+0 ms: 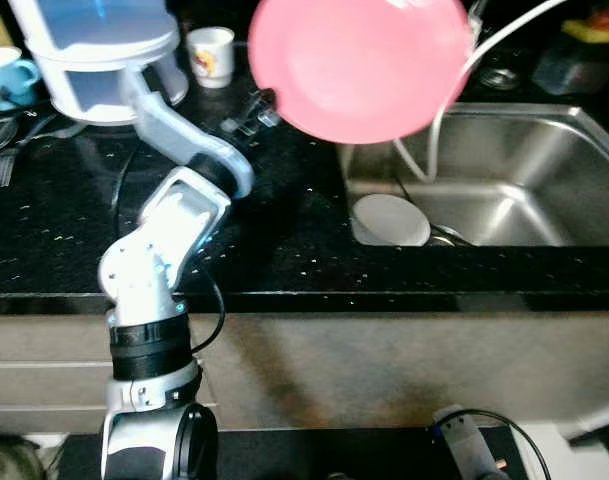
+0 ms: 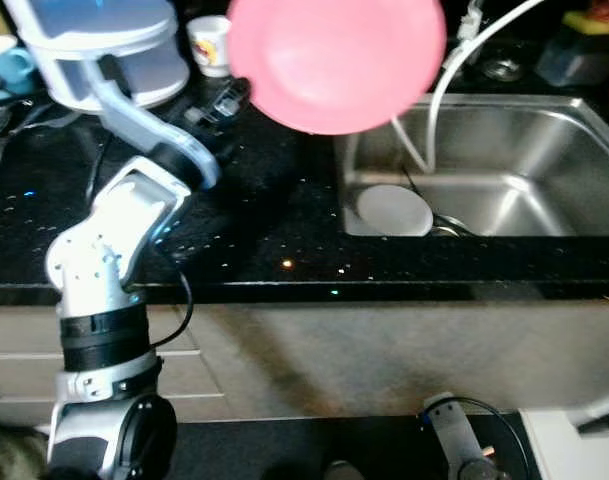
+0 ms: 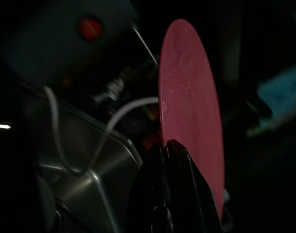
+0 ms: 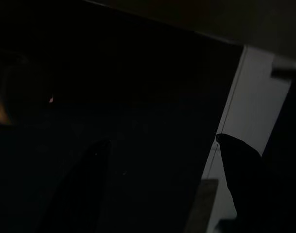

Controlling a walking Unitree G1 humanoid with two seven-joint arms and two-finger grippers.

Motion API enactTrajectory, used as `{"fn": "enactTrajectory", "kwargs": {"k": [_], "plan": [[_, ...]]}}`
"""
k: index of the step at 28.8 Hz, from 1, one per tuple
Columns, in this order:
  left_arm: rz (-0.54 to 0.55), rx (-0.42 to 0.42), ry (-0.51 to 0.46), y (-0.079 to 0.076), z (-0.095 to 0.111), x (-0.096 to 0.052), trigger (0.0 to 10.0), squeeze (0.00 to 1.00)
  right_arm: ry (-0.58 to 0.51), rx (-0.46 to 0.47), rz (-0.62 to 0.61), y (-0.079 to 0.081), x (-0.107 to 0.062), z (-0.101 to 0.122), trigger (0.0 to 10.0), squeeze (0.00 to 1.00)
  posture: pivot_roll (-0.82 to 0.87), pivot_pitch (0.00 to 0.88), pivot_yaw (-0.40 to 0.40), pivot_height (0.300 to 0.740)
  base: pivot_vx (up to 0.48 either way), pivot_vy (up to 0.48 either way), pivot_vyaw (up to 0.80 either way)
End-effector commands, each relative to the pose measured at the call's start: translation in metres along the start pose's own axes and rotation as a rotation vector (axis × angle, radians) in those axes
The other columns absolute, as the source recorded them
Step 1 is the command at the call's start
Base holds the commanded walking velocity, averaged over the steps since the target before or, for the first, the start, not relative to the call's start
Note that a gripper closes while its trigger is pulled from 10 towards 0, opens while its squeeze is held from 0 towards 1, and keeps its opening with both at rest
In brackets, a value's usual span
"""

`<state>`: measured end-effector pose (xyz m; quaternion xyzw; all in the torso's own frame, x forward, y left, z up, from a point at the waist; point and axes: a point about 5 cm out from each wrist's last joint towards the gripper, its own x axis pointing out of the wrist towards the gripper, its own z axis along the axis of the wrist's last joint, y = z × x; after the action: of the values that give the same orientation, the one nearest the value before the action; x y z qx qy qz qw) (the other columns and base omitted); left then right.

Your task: Kitchen organization

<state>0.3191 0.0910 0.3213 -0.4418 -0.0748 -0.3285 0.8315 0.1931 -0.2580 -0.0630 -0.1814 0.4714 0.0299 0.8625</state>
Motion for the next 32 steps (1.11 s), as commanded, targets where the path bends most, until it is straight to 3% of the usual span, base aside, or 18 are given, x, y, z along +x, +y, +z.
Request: {"fn": "enactTrajectory", "kwargs": {"k": [1,5,9,15,17,18,19,20,21,24,28,29,30,31,32], "plan": [[-0.031,0.036,0.023,-0.006,-0.004,0.001,10.0,0.0,0.031,0.012,0.007,0.004,-0.001,-0.008,10.0,0.0,0.0,0.129,0.008,0.74,0.0,0.0,-0.78],[-0.046,0.049,0.026,-0.008,-0.005,0.001,10.0,0.0,0.037,0.012,0.006,0.004,-0.001,-0.009,10.0,0.0,0.0,0.129,0.008,0.74,0.0,0.0,-0.78],[-0.023,0.169,0.047,-0.006,-0.007,0.001,10.0,0.0,0.044,0.009,0.008,0.004,-0.001,-0.009,10.0,0.0,0.0,0.128,0.008,0.74,0.0,0.0,-0.78],[-0.009,0.536,0.051,-0.009,-0.003,0.015,10.0,0.0,0.043,0.007,0.011,0.004,-0.001,-0.009,10.0,0.0,0.0,0.128,0.006,0.74,0.0,0.0,-0.78],[-0.004,0.624,0.048,-0.011,-0.002,0.019,10.0,0.0,0.039,0.002,0.016,0.004,0.0,-0.008,10.0,0.0,0.0,0.128,0.006,0.74,0.0,0.0,-0.78],[0.003,0.69,0.048,-0.012,-0.001,0.021,10.0,0.0,0.037,0.002,0.018,0.004,0.0,-0.008,10.0,0.0,0.0,0.128,0.006,0.74,0.0,0.0,-0.78],[0.019,0.827,0.043,-0.011,0.001,0.025,10.0,0.0,0.035,0.0,0.019,0.005,0.0,-0.008,10.0,0.0,0.0,0.124,0.006,0.74,0.0,0.0,0.0],[0.019,0.827,0.043,-0.011,0.001,0.025,10.0,0.0,0.035,0.0,0.019,0.005,0.0,-0.008,10.0,0.0,0.0,0.124,0.006,0.74,0.0,0.0,0.0],[0.046,0.939,0.03,-0.009,0.004,0.029,10.0,0.0,0.035,-0.005,0.02,0.005,0.0,-0.008,10.0,0.0,0.0,0.123,0.006,0.74,0.0,0.0,0.0],[0.076,1.043,0.014,-0.005,0.01,0.032,10.0,0.0,0.034,-0.008,0.022,0.006,0.0,-0.008,10.0,0.0,0.0,0.12,0.011,0.74,0.0,0.0,0.0],[0.025,1.427,0.077,0.002,0.001,0.035,10.0,0.0,0.033,-0.009,0.023,0.007,0.0,-0.008,10.0,0.0,0.0,0.119,0.016,0.74,0.0,0.0,0.0],[0.019,1.49,0.093,0.004,-0.002,0.035,10.0,0.0,0.033,-0.009,0.023,0.007,0.0,-0.008,10.0,0.0,0.0,0.12,0.018,0.74,0.0,0.0,0.0],[0.019,1.49,0.093,0.004,-0.002,0.035,10.0,0.0,0.033,-0.009,0.023,0.007,0.0,-0.008,10.0,0.0,0.0,0.12,0.018,0.74,0.0,0.0,0.0],[0.001,1.569,0.115,0.01,-0.007,0.036,10.0,0.0,0.034,-0.007,0.024,0.007,0.0,-0.008,10.0,0.0,-0.01,0.119,0.021,0.74,0.0,0.0,0.0],[-0.006,1.597,0.121,0.011,-0.009,0.037,10.0,0.0,0.034,-0.006,0.025,0.008,0.0,-0.008,10.0,0.0,-0.01,0.119,0.021,0.74,0.0,0.0,0.0]]}}
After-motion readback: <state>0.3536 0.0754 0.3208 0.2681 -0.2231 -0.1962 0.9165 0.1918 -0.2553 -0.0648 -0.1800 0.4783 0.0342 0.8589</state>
